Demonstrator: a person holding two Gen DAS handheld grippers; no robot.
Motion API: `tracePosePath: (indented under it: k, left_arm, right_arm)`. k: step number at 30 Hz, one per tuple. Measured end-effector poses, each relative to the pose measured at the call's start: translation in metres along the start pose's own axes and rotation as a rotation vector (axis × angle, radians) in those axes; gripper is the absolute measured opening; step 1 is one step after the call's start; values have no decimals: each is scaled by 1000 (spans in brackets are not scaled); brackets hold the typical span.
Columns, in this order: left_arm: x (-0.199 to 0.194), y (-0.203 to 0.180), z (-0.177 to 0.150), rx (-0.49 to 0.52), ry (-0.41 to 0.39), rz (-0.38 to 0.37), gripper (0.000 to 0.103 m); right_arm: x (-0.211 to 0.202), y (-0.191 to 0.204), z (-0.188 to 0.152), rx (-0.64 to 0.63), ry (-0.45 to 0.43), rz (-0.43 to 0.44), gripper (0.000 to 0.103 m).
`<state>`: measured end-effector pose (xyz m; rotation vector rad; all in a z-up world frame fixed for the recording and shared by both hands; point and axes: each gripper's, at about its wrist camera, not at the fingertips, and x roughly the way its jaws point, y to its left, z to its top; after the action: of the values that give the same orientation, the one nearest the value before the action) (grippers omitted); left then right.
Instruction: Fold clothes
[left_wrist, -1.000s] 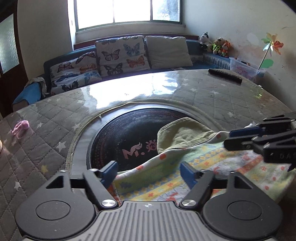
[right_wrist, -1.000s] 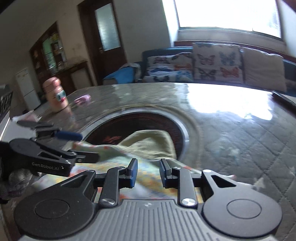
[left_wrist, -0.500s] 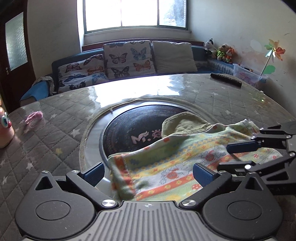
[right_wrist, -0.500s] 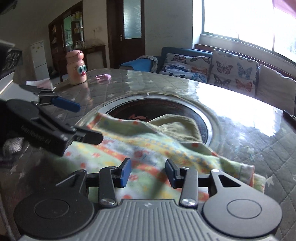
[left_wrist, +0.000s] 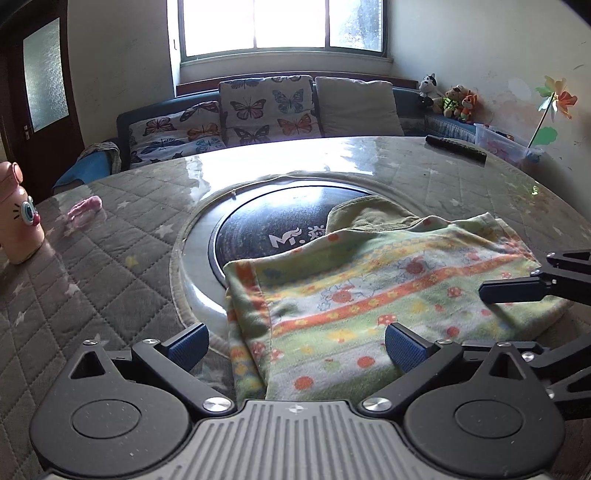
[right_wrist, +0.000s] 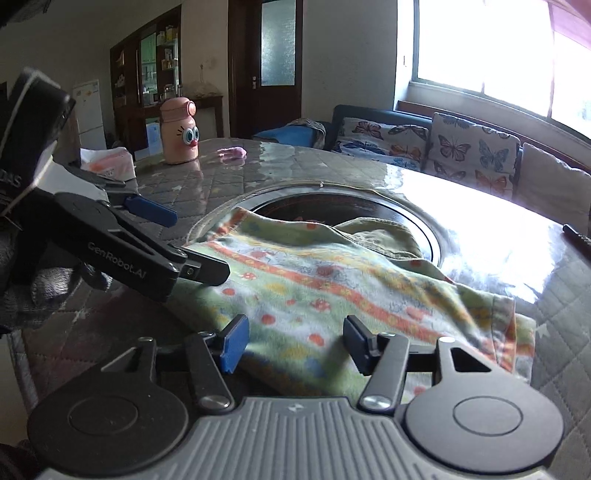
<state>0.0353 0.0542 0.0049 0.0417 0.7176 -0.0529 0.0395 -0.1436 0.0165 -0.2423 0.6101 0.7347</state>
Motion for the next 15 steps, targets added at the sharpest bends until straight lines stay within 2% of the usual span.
tracePosePath:
  k: [5,10,15]
  left_arm:
    - [0,1,-4,-12,3,2,103]
    - [0,2,-6,-19,7,2,103]
    - [1,4,-8,-33,13,-5,103]
  right_arm:
    - [-5,0,-6,37,6,33,59]
    - [-15,-2,-12,63,-6,31,60]
    - [-25,-17,-19,124,-3,-24,61]
